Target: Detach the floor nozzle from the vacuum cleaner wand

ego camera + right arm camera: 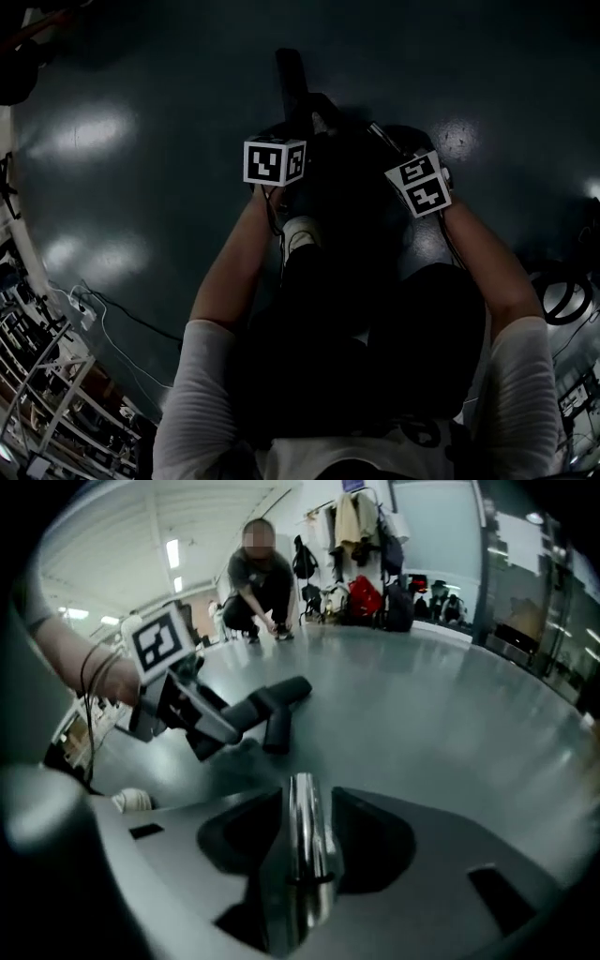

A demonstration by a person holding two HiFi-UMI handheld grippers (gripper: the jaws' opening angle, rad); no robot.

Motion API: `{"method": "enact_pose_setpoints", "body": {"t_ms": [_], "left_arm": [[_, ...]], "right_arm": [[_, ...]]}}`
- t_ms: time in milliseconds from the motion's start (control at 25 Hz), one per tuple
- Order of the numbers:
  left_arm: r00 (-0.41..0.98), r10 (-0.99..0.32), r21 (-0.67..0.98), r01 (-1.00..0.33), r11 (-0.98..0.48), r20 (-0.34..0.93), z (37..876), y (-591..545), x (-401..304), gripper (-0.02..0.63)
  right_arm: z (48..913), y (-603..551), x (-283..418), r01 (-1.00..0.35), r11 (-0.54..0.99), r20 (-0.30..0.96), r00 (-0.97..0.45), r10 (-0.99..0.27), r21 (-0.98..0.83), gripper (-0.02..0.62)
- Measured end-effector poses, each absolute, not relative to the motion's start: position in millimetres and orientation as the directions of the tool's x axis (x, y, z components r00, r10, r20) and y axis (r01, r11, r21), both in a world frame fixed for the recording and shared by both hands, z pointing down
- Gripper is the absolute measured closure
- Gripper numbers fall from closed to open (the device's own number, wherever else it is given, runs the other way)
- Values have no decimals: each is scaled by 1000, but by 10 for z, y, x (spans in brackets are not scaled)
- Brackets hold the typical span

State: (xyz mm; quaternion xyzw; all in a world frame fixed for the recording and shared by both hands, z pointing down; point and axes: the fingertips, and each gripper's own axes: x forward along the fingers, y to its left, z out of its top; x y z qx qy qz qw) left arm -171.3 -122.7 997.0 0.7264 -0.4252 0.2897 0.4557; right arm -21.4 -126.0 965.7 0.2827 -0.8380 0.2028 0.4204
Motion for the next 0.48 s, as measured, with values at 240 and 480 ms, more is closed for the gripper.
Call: {"method": "enact_pose_setpoints", "body": {"t_ms": [240,480], "left_arm": [[352,-556,230,-932,-279,753,9556,-1414,-1836,252],[263,-668,125,-961,-248,696,8900,-1628,-1844,601]], "right_arm": [[9212,-1448,-177,-745,607,727,-576,-375,-277,436],[8557,-1676,-30,-834,534,679,-471,-563,-135,594]]}}
